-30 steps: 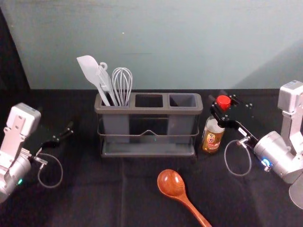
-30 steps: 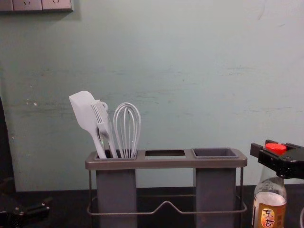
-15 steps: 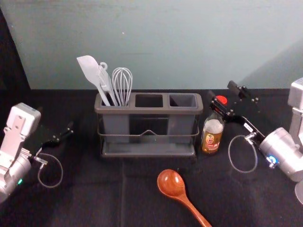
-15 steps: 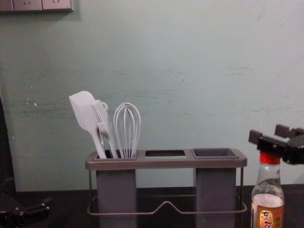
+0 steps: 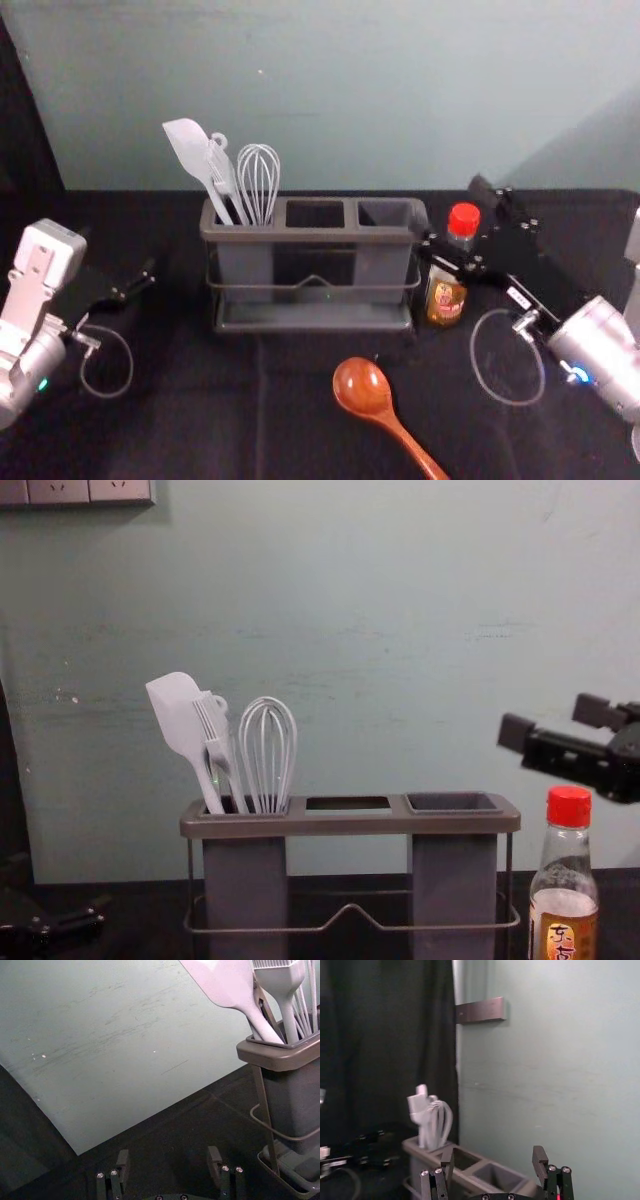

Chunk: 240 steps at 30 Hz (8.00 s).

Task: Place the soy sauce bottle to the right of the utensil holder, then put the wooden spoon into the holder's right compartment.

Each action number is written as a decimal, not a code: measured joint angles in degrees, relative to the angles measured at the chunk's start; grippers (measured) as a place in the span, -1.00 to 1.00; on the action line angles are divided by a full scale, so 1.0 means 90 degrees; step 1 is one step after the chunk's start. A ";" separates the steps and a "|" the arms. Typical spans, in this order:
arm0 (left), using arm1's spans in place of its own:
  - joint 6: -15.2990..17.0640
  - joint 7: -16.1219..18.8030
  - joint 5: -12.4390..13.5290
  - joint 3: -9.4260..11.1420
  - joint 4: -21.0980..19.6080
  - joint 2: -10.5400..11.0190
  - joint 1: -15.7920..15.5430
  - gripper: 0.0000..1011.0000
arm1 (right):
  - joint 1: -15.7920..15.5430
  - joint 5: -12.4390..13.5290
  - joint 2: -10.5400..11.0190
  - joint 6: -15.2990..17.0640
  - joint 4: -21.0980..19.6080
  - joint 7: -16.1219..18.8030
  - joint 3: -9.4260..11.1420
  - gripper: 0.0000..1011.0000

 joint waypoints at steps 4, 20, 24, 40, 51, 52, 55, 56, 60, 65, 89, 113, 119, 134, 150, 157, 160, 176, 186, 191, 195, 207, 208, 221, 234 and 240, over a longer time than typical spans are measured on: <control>0.0000 0.0000 0.0000 0.0000 0.0000 0.0000 0.0000 1.00 | -0.0238 -0.0068 0.0032 -0.0047 -0.0171 0.0073 -0.0201 0.98; 0.0000 0.0000 0.0000 0.0000 0.0000 0.0000 0.0000 1.00 | -0.0580 -0.0462 -0.0229 -0.0201 0.0759 0.0156 -0.0977 0.98; 0.0000 0.0000 0.0000 0.0000 0.0000 0.0000 0.0000 1.00 | -0.0565 -0.0490 -0.0276 -0.0234 0.0912 0.0166 -0.1027 0.98; 0.0000 0.0000 0.0000 0.0000 0.0000 0.0000 0.0000 1.00 | -0.0562 -0.0478 -0.0265 -0.0222 0.0863 0.0166 -0.1006 0.98; 0.0000 0.0000 0.0000 0.0000 0.0000 0.0000 -0.0001 1.00 | -0.0664 -0.0706 -0.0258 0.0007 0.0654 -0.0100 -0.0999 0.98; 0.0000 0.0000 0.0000 -0.0001 0.0000 0.0000 0.0000 1.00 | -0.0692 -0.0724 -0.0246 0.0093 0.0587 -0.0144 -0.0991 0.98; 0.0000 0.0000 0.0000 0.0000 0.0000 0.0000 0.0000 1.00 | -0.0867 -0.0813 -0.0167 0.0653 0.0159 -0.0368 -0.0957 0.98; 0.0000 0.0000 0.0000 0.0001 0.0000 0.0000 0.0000 1.00 | -0.0914 -0.0831 -0.0141 0.0812 0.0033 -0.0426 -0.0951 0.98; 0.0000 0.0000 0.0000 0.0000 0.0000 0.0000 0.0000 1.00 | -0.1126 -0.1013 0.0025 0.2019 -0.0708 -0.0741 -0.0978 0.98; 0.0000 0.0000 0.0000 0.0000 0.0000 0.0000 -0.0001 1.00 | -0.1131 -0.1192 0.0067 0.3575 -0.1301 -0.1043 -0.1073 0.98; 0.0000 0.0000 0.0000 0.0000 0.0000 0.0000 0.0000 1.00 | 0.0109 -0.1942 -0.1005 0.6560 -0.0823 -0.1739 -0.1407 0.98; 0.0000 0.0000 0.0000 0.0000 0.0000 0.0000 0.0000 1.00 | 0.0318 -0.2182 -0.1387 0.6748 -0.0434 -0.1497 -0.1339 0.98; 0.0000 0.0000 0.0000 -0.0001 0.0000 0.0000 0.0000 1.00 | 0.0324 -0.2273 -0.1399 0.6749 -0.0381 -0.1442 -0.1357 0.98; 0.0000 0.0000 0.0000 0.0000 0.0000 0.0000 0.0000 1.00 | 0.0204 -0.2495 -0.1461 0.6675 -0.0448 -0.1376 -0.1267 0.66; 0.0000 0.0000 0.0000 -0.0001 0.0000 0.0000 0.0000 1.00 | -0.0765 -0.2295 -0.1103 0.6317 -0.1938 -0.0905 -0.0602 0.66; 0.0000 0.0000 0.0000 0.0000 0.0000 0.0000 -0.0001 1.00 | -0.1614 -0.1952 -0.1041 0.5032 -0.2674 -0.0798 0.0058 0.66; 0.0000 0.0000 0.0000 0.0000 0.0000 0.0000 0.0000 1.00 | -0.1871 -0.2026 -0.1061 0.4512 -0.2848 -0.1074 0.0164 0.66; 0.0000 0.0000 0.0000 0.0000 0.0000 0.0000 0.0000 1.00 | -0.2669 -0.3049 -0.1400 0.1944 -0.3186 -0.2178 0.0213 0.66; 0.0000 0.0000 0.0000 0.0000 0.0000 0.0000 -0.0001 1.00 | -0.2799 -0.3053 -0.1343 0.1337 -0.3265 -0.1944 0.0263 0.66; 0.0000 0.0000 0.0000 0.0000 0.0000 0.0000 0.0000 1.00 | -0.2793 -0.3053 -0.1346 0.1357 -0.3260 -0.1948 0.0257 0.66; 0.0000 0.0000 0.0000 0.0000 0.0000 0.0000 0.0000 1.00 | -0.2787 -0.3051 -0.1348 0.1386 -0.3256 -0.1964 0.0253 0.66; 0.0001 0.0000 0.0000 0.0000 0.0000 0.0000 0.0000 1.00 | -0.2781 -0.3046 -0.1351 0.1423 -0.3249 -0.1980 0.0246 0.66; 0.0000 0.0000 0.0000 0.0000 0.0000 0.0000 0.0000 1.00 | -0.2780 -0.3045 -0.1352 0.1425 -0.3248 -0.1980 0.0245 0.66; 0.0000 0.0000 0.0000 0.0000 0.0000 0.0000 0.0000 1.00 | -0.1346 -0.2226 -0.1434 0.1361 -0.2372 -0.1390 0.0306 0.66; 0.0000 0.0000 0.0000 0.0000 0.0000 0.0000 0.0000 1.00 | 0.0584 -0.1721 -0.1425 0.1658 -0.0982 -0.0754 -0.0158 0.66; 0.0000 0.0000 0.0000 0.0000 0.0000 0.0000 -0.0001 1.00 | 0.1457 -0.1632 -0.1526 0.1302 -0.0065 -0.0665 -0.0321 0.66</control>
